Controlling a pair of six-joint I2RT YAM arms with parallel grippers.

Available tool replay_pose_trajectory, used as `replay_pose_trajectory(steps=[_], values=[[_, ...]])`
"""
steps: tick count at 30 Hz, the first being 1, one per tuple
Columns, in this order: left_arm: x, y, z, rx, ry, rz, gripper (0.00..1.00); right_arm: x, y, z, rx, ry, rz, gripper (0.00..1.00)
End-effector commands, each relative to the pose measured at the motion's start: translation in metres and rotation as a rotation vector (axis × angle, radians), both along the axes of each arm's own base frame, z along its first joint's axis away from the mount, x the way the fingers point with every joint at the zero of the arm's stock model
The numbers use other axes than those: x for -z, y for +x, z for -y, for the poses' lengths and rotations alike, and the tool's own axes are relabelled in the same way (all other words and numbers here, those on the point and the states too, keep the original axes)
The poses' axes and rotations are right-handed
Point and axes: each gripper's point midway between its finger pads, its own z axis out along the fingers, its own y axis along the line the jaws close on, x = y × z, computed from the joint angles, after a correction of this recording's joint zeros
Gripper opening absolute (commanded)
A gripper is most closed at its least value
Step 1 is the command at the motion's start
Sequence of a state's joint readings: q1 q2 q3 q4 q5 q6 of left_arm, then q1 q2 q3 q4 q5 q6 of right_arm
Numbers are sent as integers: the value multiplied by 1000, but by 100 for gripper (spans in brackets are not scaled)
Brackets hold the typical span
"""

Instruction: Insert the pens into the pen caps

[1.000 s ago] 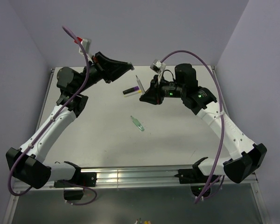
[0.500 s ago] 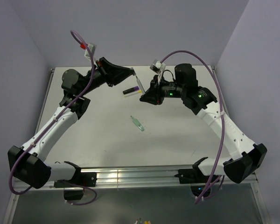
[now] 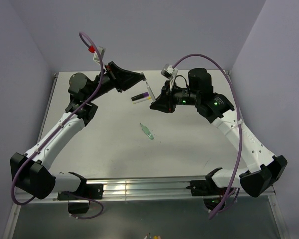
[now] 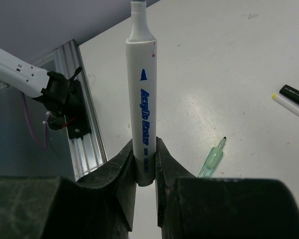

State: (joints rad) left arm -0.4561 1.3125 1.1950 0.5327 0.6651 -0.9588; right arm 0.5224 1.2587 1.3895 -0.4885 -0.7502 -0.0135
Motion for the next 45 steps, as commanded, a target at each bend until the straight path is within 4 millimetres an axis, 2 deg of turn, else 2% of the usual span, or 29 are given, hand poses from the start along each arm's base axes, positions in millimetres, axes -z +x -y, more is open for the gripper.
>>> replay_pose_trajectory(steps=[1, 10, 16, 23, 27, 33, 36, 40, 41, 45], values=[[-8, -6, 0, 13, -9, 45, 0, -31, -5, 0, -13, 44, 85, 0], [-6, -20, 4, 65, -14, 55, 0, -29, -1, -1, -10, 39, 73, 0], [2, -26, 8, 83, 1, 46, 0, -36, 1, -1, -2, 45, 87, 0], [19, -36, 22, 115, 26, 14, 0, -56, -3, -3, -37, 80, 127, 0], [23, -39, 25, 123, 36, 10, 1, -72, -17, -7, -120, 117, 157, 0], [15, -36, 18, 111, 12, -8, 18, -75, -19, -9, -146, 126, 153, 0], [5, -27, 8, 90, -1, 15, 23, -72, -18, -9, -139, 123, 138, 0], [-12, -28, 2, 110, -18, 64, 32, -68, -16, -8, -136, 123, 119, 0], [-17, -30, 1, 116, -26, 79, 39, -68, -15, -8, -133, 122, 118, 0], [-34, -35, -2, 132, -37, 127, 57, -56, -16, -10, -155, 120, 84, 0]])
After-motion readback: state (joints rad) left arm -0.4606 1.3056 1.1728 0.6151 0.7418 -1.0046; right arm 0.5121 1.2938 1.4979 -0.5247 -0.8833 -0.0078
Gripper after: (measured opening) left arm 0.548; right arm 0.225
